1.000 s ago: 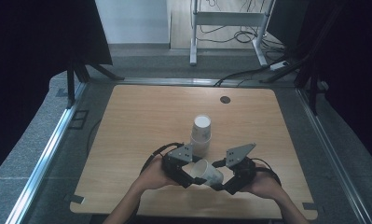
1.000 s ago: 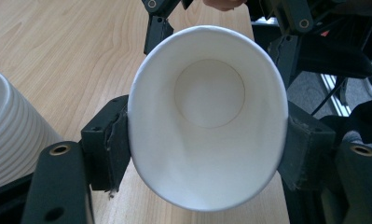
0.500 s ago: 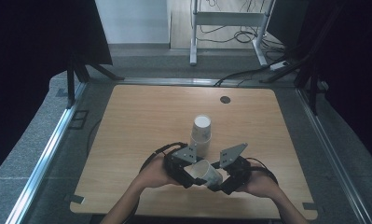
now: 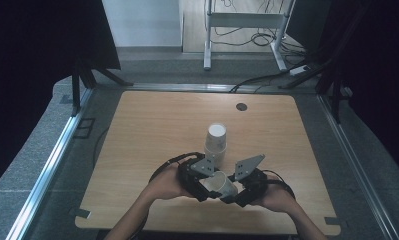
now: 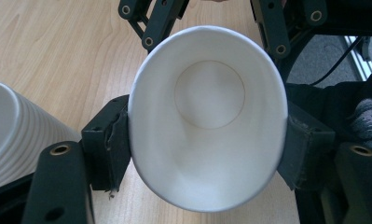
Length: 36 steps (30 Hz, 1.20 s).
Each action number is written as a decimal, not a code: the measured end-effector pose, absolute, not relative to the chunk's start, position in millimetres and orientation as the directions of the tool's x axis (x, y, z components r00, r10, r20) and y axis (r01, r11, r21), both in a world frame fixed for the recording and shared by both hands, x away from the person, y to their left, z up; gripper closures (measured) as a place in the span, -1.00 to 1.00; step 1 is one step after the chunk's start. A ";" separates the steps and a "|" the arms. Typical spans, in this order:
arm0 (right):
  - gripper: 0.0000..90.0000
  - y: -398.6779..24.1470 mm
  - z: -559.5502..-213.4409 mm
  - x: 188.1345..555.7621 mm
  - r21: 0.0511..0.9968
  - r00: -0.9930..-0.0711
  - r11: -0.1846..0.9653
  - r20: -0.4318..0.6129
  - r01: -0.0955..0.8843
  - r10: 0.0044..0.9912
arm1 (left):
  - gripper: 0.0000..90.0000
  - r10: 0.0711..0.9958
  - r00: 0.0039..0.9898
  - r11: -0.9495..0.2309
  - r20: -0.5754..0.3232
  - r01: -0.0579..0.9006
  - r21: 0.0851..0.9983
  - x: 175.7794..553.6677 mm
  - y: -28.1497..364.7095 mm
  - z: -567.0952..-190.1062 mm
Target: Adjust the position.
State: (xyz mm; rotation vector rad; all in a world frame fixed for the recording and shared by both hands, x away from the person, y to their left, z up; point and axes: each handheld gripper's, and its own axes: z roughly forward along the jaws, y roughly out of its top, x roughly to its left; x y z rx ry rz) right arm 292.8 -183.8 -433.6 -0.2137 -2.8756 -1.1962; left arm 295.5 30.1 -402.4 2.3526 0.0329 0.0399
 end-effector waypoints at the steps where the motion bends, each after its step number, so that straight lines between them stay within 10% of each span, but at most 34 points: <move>1: -0.20 -184.2 -433.8 292.5 0.715 -0.990 0.686 0.074 0.137 0.120 | -0.37 0.040 0.999 -0.701 0.013 0.019 0.713 295.6 31.1 -401.5; 12: -0.19 -191.4 -433.4 290.0 0.811 -0.989 0.569 0.067 0.132 0.133 | -0.58 0.072 0.996 -0.580 -0.050 0.082 0.810 300.8 42.1 -400.7; 36: -0.21 -194.7 -441.3 289.6 0.871 -0.983 0.465 0.098 0.159 0.154 | -0.36 0.082 0.995 -0.500 -0.059 0.092 0.861 299.1 47.4 -403.7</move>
